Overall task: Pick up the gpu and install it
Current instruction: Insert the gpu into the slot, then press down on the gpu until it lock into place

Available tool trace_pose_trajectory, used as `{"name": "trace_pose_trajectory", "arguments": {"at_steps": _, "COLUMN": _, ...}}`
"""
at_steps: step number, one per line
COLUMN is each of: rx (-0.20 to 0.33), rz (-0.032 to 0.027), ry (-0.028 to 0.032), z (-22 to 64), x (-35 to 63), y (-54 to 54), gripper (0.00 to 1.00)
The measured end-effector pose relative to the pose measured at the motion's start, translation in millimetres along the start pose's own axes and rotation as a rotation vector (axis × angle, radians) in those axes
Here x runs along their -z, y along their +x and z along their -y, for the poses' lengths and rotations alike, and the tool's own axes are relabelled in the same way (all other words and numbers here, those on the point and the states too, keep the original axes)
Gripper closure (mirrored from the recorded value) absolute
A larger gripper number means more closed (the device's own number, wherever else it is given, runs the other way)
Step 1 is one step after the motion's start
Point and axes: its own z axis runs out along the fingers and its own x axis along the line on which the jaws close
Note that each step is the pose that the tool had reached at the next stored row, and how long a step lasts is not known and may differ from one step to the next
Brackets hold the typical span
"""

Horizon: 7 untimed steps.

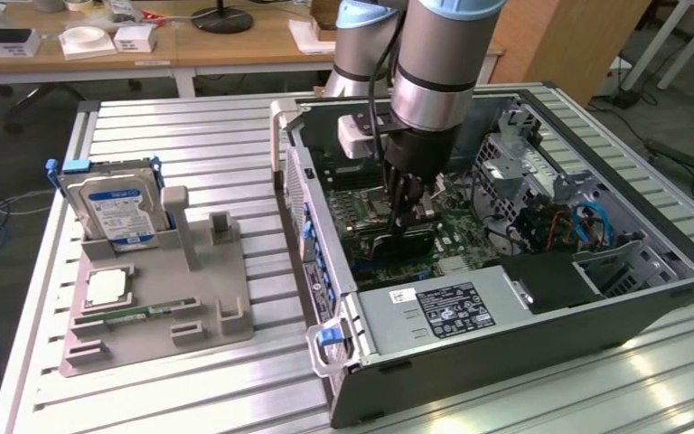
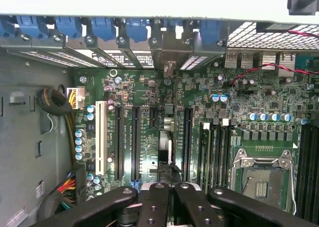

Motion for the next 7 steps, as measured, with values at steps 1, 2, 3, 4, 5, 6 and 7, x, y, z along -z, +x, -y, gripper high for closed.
{"name": "trace_pose_trajectory", "arguments": {"at_steps": 1, "rx": 0.000, "rz": 0.0000, "ry": 0.0000, "z": 0.0, "x": 0.0, "y": 0.0, "gripper": 0.90}}
{"name": "trace_pose_trajectory", "arguments": {"at_steps": 2, "rx": 0.000, "rz": 0.0001, "ry": 0.0000, "z": 0.0, "x": 0.0, "y": 0.0, "gripper": 0.90}}
{"name": "trace_pose_trajectory", "arguments": {"at_steps": 3, "rx": 0.000, "rz": 0.0001, "ry": 0.0000, "z": 0.0, "x": 0.0, "y": 0.0, "gripper": 0.90}}
{"name": "trace_pose_trajectory", "arguments": {"at_steps": 4, "rx": 0.000, "rz": 0.0005, "ry": -0.0001, "z": 0.0, "x": 0.0, "y": 0.0, "gripper": 0.90}}
{"name": "trace_pose_trajectory", "arguments": {"at_steps": 5, "rx": 0.000, "rz": 0.0009, "ry": 0.0000, "z": 0.0, "x": 0.0, "y": 0.0, "gripper": 0.90}}
{"name": "trace_pose_trajectory", "arguments": {"at_steps": 6, "rx": 0.000, "rz": 0.0009, "ry": 0.0000, "z": 0.0, "x": 0.0, "y": 0.0, "gripper": 0.90}}
{"name": "trace_pose_trajectory", "arguments": {"at_steps": 7, "rx": 0.000, "rz": 0.0010, "ry": 0.0000, "z": 0.0, "x": 0.0, "y": 0.0, "gripper": 0.90}}
